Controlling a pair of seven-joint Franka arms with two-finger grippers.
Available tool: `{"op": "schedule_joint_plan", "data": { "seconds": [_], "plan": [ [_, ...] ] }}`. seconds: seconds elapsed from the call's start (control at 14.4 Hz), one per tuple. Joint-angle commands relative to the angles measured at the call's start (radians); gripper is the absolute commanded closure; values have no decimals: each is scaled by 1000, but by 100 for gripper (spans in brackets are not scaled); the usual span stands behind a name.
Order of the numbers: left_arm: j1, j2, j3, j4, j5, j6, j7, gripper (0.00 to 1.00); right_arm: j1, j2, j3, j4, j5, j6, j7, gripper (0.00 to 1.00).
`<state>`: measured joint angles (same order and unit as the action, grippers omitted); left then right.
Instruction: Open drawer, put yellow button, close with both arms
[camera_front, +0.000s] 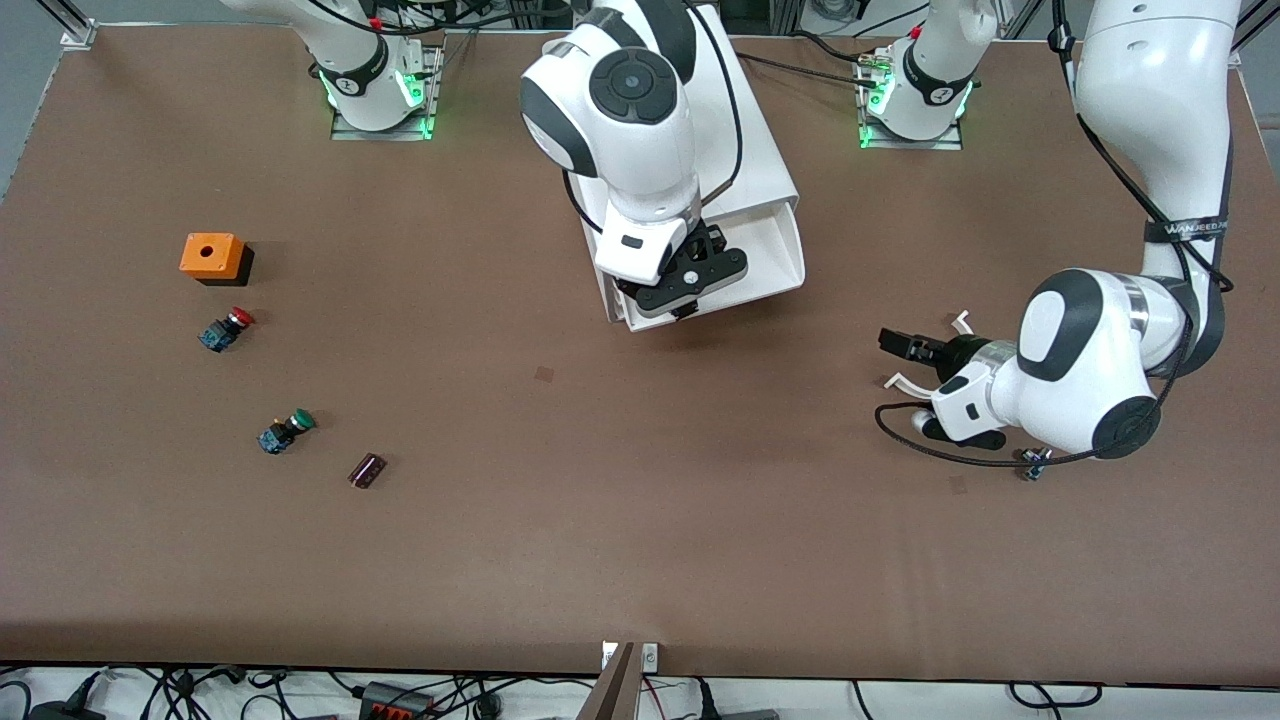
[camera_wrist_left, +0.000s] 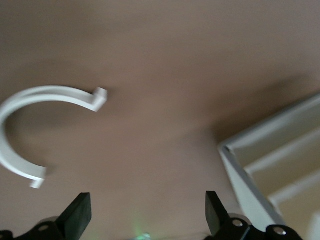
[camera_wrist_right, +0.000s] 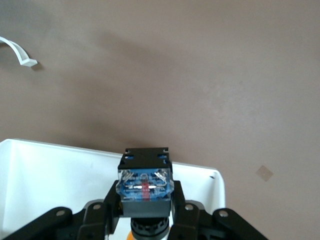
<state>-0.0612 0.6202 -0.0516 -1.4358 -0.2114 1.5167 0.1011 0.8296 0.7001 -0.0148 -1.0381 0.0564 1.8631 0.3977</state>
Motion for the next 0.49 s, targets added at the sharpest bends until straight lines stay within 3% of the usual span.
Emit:
{"op": "schedule_joint_plan", "data": {
  "seconds": [0.0,0.21,0.42],
  "plan": [
    [-2,26,-1,14,59,19,-8,0,6,42,30,49,8,-16,74,100],
    [-2,29,7,18,53,19,-37,0,6,71,56,67,8,7,130,100],
    [14,29,29,23,76,20,-185,0,14,78,62,67,8,11,133,100]
  ]
}}
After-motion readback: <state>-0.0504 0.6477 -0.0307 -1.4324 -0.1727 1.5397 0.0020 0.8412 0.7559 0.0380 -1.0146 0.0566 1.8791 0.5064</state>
